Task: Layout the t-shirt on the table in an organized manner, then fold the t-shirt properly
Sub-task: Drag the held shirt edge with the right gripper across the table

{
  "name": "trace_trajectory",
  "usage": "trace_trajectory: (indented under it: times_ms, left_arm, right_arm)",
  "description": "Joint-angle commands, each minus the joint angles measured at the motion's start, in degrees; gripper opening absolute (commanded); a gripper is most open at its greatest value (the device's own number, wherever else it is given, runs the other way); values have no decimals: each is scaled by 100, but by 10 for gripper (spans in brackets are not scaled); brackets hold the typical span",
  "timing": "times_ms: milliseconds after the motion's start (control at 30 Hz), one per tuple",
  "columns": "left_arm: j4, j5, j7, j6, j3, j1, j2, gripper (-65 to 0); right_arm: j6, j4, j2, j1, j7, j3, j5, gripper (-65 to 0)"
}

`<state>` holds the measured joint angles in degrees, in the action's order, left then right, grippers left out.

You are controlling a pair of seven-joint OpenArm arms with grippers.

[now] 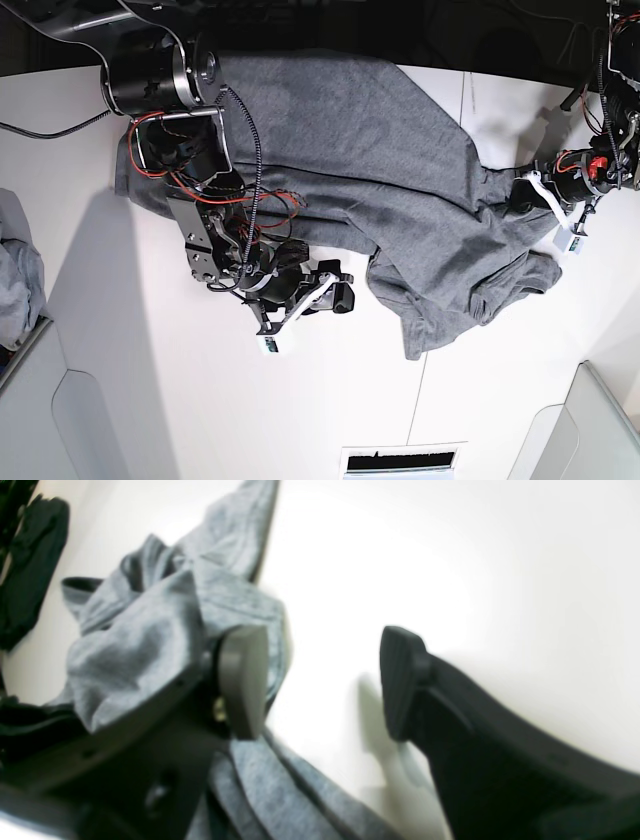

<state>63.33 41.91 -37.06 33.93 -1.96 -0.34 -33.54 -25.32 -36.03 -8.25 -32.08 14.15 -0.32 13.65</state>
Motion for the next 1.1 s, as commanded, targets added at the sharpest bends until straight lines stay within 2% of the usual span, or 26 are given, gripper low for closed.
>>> trace_trajectory:
  times_ms: [0,200,233,400,500,533,767,933,1067]
  left_arm:
    - [48,-37,-142,42,-2,-31,9,-645]
    - [48,-39,-214,39,-2,-46,422,-645]
    - [48,-50,-216,37,-2,-52,494,-645]
    - [48,-87,-223,35,-2,-59,750,-645]
    - [48,-105,-221,35,-2,-61,765,-645]
    - [48,-105,-221,35,-2,-61,765,-645]
    - [48,-109,-223,37,-2,-59,737,-645]
    - [48,-107,-221,37,-2,-59,479,-645]
    - [48,-103,-219,37,-2,-59,184,-645]
  right_arm:
    - [-153,-76,-44,-170,-111,-116,72,-305]
    - [-184,-74,-44,-153,-111,-1189,61,-309]
    - [-186,-74,-44,-138,-111,-1355,52,-328]
    - [-186,-74,-44,17,-114,-1904,-203,-477]
    - [-201,-74,-44,184,-326,-2006,-485,-625]
    - [-203,-74,-44,249,-444,-2006,-575,-650]
    - [-142,-136,-20,413,-1075,-1810,-1394,-650]
    - [-153,-621,129,382,-1139,-1021,-1517,-650]
    - [-273,-841,428,278,-1137,-455,-1515,-650]
